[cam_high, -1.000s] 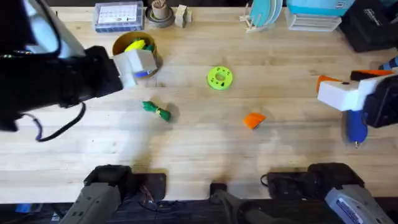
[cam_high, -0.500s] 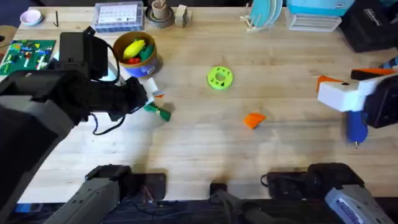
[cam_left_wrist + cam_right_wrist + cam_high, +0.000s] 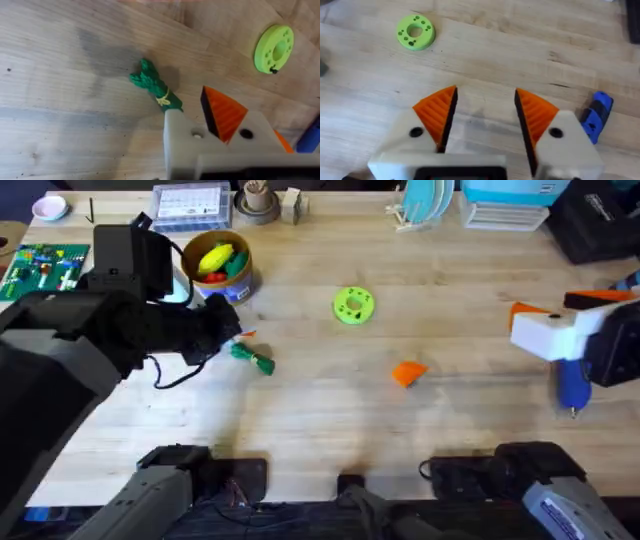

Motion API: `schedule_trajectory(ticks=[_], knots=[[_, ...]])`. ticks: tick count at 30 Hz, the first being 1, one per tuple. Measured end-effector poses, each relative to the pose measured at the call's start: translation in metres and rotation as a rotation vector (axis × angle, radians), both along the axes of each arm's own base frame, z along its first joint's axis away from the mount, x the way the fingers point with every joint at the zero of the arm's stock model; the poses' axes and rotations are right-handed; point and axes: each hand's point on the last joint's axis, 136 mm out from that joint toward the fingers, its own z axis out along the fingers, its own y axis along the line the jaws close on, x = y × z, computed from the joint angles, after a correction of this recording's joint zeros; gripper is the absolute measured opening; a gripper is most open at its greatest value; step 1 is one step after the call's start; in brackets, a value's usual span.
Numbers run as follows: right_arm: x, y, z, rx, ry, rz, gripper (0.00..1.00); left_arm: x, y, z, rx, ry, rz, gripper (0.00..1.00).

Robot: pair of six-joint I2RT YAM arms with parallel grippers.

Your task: Pick up the gripper from the table and insert it into the empty holder that is missing its gripper. Then pick up a screw, insert it into the mounting hole, and use the screwdriver to tighten it. Finally, clean up the table by picking up the vegetable and placing it into the bucket.

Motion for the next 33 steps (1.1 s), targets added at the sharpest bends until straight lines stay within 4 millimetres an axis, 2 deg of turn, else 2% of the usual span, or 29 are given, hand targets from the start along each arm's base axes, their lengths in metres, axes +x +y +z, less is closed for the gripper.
schedule_trajectory(ticks=[1,2,6,7,12,13,15,23,28,29,33], knots=[[0.0,0.0,0.0,0.0,0.0,0.0,0.75,0.0,-0.001,0.0,-0.005,0.0,-0.004,0.03],[0.0,0.0,0.0,0.0,0.0,0.0,0.75,0.0,-0.003,0.001,-0.015,-0.001,-0.008,0.155],[0.0,0.0,0.0,0.0,0.0,0.0,0.75,-0.001,-0.008,0.006,-0.045,0.0,-0.026,0.418],[0.0,0.0,0.0,0.0,0.0,0.0,0.75,0.0,-0.01,0.01,-0.052,-0.007,-0.036,0.515],[0.0,0.0,0.0,0.0,0.0,0.0,0.75,0.014,-0.017,0.053,-0.065,-0.102,-0.098,0.817],[0.0,0.0,0.0,0.0,0.0,0.0,0.75,0.016,-0.017,0.062,-0.059,-0.124,-0.114,0.923],[0.0,0.0,0.0,0.0,0.0,0.0,0.75,0.021,-0.018,0.083,-0.052,-0.17,-0.138,0.992],[-0.008,0.0,-0.008,0.0,0.047,0.0,0.75,0.03,-0.023,0.162,-0.015,-0.351,-0.235,0.996],[-0.02,0.0,-0.019,0.0,0.114,0.0,0.75,0.03,-0.032,0.191,-0.04,-0.43,-0.289,0.966],[-0.024,0.0,-0.022,0.0,0.133,0.0,0.75,0.03,-0.033,0.193,-0.046,-0.437,-0.295,0.907],[-0.039,0.0,-0.033,0.0,0.208,0.0,0.75,0.03,-0.037,0.198,-0.06,-0.462,-0.319,0.465]])
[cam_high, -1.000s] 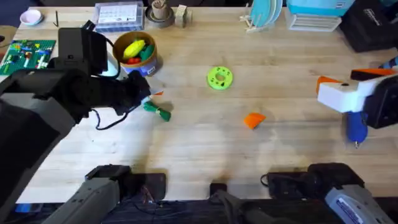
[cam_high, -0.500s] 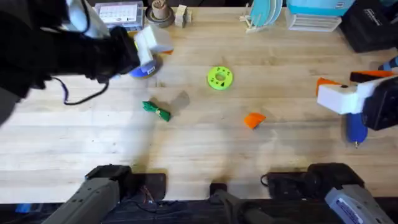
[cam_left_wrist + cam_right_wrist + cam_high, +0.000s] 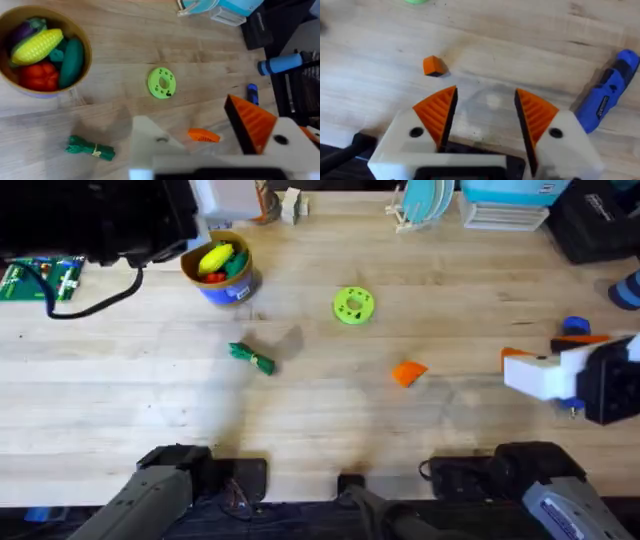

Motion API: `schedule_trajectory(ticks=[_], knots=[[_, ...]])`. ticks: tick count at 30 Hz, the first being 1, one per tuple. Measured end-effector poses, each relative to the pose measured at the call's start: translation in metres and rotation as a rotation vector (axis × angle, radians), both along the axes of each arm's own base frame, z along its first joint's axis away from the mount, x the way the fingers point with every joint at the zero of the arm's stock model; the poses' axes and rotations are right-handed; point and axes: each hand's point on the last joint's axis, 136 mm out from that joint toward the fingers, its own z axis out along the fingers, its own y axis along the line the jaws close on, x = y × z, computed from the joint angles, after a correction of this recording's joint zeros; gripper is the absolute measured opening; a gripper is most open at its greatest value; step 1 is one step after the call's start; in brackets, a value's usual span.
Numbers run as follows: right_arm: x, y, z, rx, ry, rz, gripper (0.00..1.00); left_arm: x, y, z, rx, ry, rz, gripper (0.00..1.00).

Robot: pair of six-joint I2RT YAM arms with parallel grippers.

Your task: Pick up the gripper from the table and insert it into the empty holder that is missing its gripper. Then pick up a screw, insert it into the mounting hole, and use the screwdriver to tighten it. Finally, clean up the table by picking up the vegetable and placing it into the bucket.

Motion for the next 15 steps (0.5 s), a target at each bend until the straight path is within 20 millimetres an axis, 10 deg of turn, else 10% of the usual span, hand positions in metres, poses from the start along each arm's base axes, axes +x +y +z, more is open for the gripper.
schedule_trajectory(ticks=[3,8,15], knots=[[-0.0097,0.0,-0.0065,0.0,0.048,0.0,0.75,0.0042,-0.0015,0.0063,-0.003,-0.038,-0.011,0.05],[-0.0096,0.0,-0.0064,0.0,0.047,0.0,0.751,0.0035,-0.0026,0.0069,-0.007,-0.039,-0.018,0.003],[-0.0096,0.0,-0.0064,0.0,0.047,0.0,0.75,-0.0005,-0.0029,0.0028,-0.009,-0.013,-0.02,0.963]])
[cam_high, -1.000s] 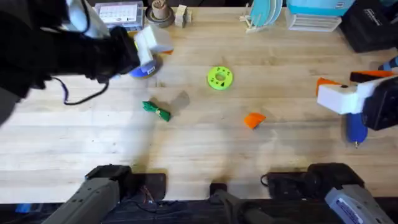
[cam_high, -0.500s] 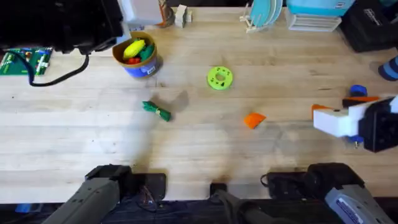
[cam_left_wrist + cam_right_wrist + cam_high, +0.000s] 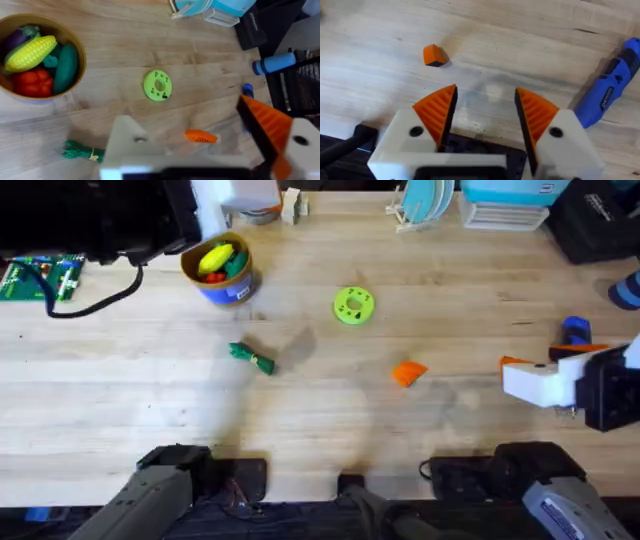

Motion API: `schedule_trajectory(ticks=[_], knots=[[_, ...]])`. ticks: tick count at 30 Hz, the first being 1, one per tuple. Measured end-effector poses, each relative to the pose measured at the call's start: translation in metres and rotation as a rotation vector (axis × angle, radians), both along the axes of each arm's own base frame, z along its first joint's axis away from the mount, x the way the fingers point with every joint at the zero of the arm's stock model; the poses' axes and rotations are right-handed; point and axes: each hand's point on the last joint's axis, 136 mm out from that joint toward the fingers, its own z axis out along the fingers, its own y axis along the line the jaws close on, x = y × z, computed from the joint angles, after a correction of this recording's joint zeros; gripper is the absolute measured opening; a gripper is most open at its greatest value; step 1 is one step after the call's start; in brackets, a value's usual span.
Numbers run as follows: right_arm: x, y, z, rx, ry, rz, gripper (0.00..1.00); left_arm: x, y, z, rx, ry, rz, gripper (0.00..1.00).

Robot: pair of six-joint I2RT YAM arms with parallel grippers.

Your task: Pick up the gripper from the table and insert it into the empty holder that is missing its gripper. Then pick up a screw, insert it into the mounting hole, and use the screwdriver to tighten it. Finally, clean up the table by picking up the vegetable and placing it into the bucket.

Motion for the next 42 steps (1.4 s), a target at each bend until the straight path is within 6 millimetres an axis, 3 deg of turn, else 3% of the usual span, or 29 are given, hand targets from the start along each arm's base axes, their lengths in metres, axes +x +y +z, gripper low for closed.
schedule_trajectory(ticks=[4,13,23,26,32,42], knots=[[0.0,0.0,0.0,0.0,0.0,0.0,0.75,0.002,0.004,-0.001,0.017,-0.002,0.019,0.995],[0.0,0.0,0.0,0.0,0.0,0.0,0.75,0.034,0.0,0.041,0.2,-0.38,-0.08,0.994],[0.0,0.0,0.0,0.0,0.0,0.0,0.75,0.035,-0.015,0.049,0.305,-0.504,-0.159,0.992],[0.0,0.0,0.0,0.0,0.0,0.0,0.75,0.027,-0.02,0.059,0.317,-0.633,-0.15,0.993],[0.0,0.0,0.0,0.0,0.0,0.0,0.749,0.002,-0.017,0.043,0.32,-0.779,-0.122,0.993],[0.0,0.0,0.0,0.0,0.0,0.0,0.75,-0.049,-0.009,-0.026,0.302,-1.005,-0.071,0.993]])
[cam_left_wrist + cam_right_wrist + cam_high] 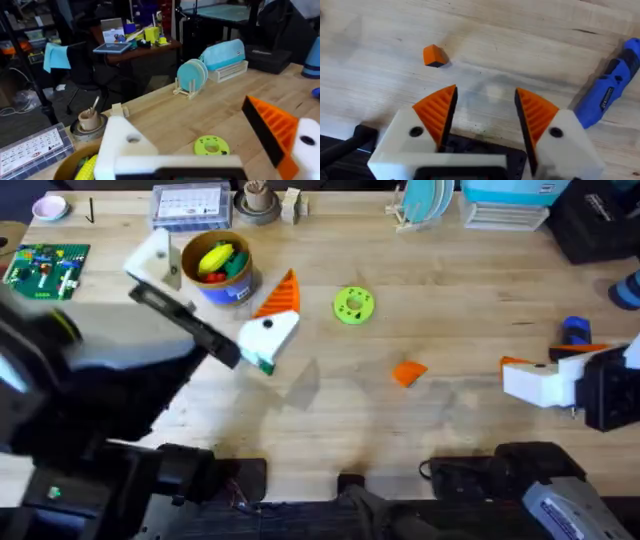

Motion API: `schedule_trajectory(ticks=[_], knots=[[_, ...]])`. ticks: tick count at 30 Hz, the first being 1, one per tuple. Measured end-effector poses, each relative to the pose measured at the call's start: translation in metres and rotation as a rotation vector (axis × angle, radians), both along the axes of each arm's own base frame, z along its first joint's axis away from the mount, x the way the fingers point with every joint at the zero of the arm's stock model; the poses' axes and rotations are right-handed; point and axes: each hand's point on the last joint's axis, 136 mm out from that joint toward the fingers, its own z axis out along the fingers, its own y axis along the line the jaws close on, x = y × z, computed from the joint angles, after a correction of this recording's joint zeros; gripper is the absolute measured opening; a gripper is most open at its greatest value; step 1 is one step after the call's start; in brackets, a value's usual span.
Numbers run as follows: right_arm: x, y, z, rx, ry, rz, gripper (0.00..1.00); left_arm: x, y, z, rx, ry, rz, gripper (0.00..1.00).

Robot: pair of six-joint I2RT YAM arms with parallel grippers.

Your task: Pick up the gripper from the table and insert it into the empty holder that is missing its gripper. Then pick up a screw, insert it into the mounting hole, and use the screwdriver to tighten it. Finally, clean up the table by picking up the vegetable and placing it into the bucket.

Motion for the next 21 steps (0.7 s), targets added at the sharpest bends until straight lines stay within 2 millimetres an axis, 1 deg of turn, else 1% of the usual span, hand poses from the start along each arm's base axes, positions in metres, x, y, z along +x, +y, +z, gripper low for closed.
schedule_trajectory(ticks=[7,11,15,19,21], knots=[[0.0,0.0,0.0,0.0,0.0,0.0,0.75,-0.016,0.003,-0.031,-0.013,-0.079,0.0,0.993],[0.0,0.0,0.0,0.0,0.0,0.0,0.751,-0.016,0.002,-0.044,-0.017,-0.105,-0.001,0.993],[0.0,0.0,0.0,0.0,0.0,0.0,0.751,-0.011,0.0,-0.067,-0.008,-0.058,-0.01,0.993],[0.0,0.0,0.0,0.0,0.0,0.0,0.75,-0.01,-0.003,-0.101,0.011,0.065,-0.027,0.993],[0.0,0.0,0.0,0.0,0.0,0.0,0.75,-0.01,-0.003,-0.109,0.017,0.101,-0.03,0.993]])
